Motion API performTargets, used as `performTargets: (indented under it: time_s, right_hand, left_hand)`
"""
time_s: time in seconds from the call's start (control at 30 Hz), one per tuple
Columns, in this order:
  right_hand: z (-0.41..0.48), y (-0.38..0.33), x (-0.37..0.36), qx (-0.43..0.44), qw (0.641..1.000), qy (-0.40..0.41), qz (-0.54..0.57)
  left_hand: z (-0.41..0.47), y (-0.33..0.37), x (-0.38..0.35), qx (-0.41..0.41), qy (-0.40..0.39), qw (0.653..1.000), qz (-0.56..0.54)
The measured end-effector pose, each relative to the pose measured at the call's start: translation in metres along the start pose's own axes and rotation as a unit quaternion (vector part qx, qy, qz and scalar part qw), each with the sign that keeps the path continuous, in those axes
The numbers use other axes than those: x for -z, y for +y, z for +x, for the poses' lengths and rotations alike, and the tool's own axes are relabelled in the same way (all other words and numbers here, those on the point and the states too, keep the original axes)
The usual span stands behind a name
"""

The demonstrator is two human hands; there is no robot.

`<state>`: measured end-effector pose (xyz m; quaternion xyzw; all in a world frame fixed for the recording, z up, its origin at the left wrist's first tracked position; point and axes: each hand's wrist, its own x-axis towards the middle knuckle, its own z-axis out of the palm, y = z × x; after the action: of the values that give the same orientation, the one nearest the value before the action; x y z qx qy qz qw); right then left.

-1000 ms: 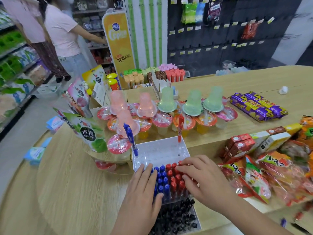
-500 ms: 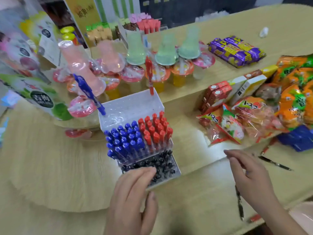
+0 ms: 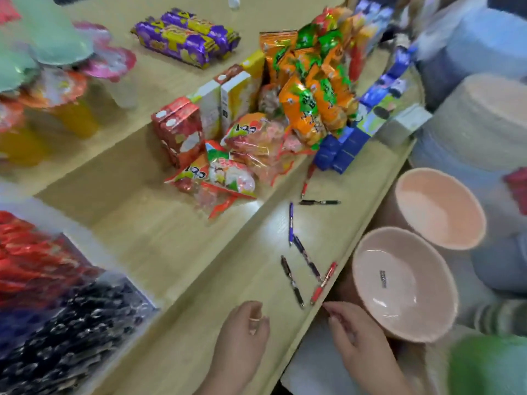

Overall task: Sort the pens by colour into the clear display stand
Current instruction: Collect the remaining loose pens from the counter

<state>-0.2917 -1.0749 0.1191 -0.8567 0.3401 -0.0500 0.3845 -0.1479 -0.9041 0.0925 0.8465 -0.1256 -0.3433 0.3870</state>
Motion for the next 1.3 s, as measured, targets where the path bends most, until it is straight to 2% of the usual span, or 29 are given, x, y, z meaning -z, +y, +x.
performTargets:
  time_s: [0.23, 0.4, 0.5, 0.6, 0.63, 0.67, 0.7, 0.77, 0.8, 0.83, 0.9, 0.93, 0.97, 1.03, 1.07, 1.17, 1.3]
  right_hand:
    - [-0.015, 0.039, 0.012, -0.151, 0.987, 0.027, 0.048]
    - [0.056, 0.072, 0.034, -0.176, 0.983, 0.006, 0.055]
    - [0.127, 0.096, 0.044, -0.135, 0.99, -0.016, 0.041]
    - [0.201, 0.123, 0.049, -0.07, 0.997, -0.042, 0.008]
    - [0.224, 0.131, 0.049, -0.047, 0.997, -0.056, -0.011]
    - [0.248, 0.137, 0.05, -0.023, 0.997, -0.069, -0.034]
    - [0.269, 0.141, 0.049, -0.001, 0.995, -0.079, -0.057]
    - [0.309, 0.145, 0.044, 0.05, 0.989, -0.092, -0.102]
    - [0.325, 0.147, 0.04, 0.078, 0.984, -0.103, -0.12]
    - [0.341, 0.148, 0.034, 0.106, 0.979, -0.11, -0.137]
    - [0.366, 0.154, 0.021, 0.156, 0.962, -0.126, -0.183]
    - [0.377, 0.156, 0.014, 0.177, 0.952, -0.137, -0.209]
    - [0.387, 0.158, 0.008, 0.196, 0.941, -0.145, -0.236]
    - [0.403, 0.162, -0.001, 0.224, 0.92, -0.156, -0.279]
    - [0.408, 0.163, -0.004, 0.239, 0.913, -0.155, -0.291]
    - [0.418, 0.169, -0.004, 0.306, 0.883, -0.165, -0.315]
    - [0.44, 0.164, 0.012, 0.368, 0.851, -0.158, -0.339]
  left_hand:
    - [0.033, 0.016, -0.052, 0.073, -0.05, 0.995, 0.039]
    - [0.08, 0.038, -0.089, 0.184, 0.0, 0.982, 0.049]
    - [0.122, 0.048, -0.117, 0.253, 0.021, 0.964, 0.083]
    - [0.157, 0.05, -0.143, 0.299, 0.068, 0.95, 0.053]
    - [0.162, 0.059, -0.148, 0.312, 0.055, 0.948, 0.028]
    - [0.171, 0.055, -0.149, 0.287, 0.035, 0.957, 0.017]
    - [0.189, 0.026, -0.161, 0.281, 0.089, 0.954, 0.048]
    - [0.228, -0.035, -0.195, 0.304, 0.252, 0.915, -0.086]
    - [0.234, -0.041, -0.197, 0.3, 0.283, 0.908, -0.072]
    - [0.237, -0.027, -0.192, 0.31, 0.282, 0.905, -0.072]
    - [0.229, 0.05, -0.182, 0.34, 0.208, 0.917, -0.023]
    - [0.228, 0.094, -0.169, 0.322, 0.211, 0.921, -0.064]
    - [0.232, 0.12, -0.162, 0.307, 0.213, 0.926, -0.059]
    - [0.244, 0.112, -0.162, 0.228, 0.217, 0.948, 0.037]
    - [0.252, 0.11, -0.163, 0.196, 0.239, 0.95, 0.049]
    - [0.283, 0.108, -0.165, 0.158, 0.25, 0.945, 0.139]
    - [0.303, 0.093, -0.166, 0.125, 0.197, 0.945, 0.228]
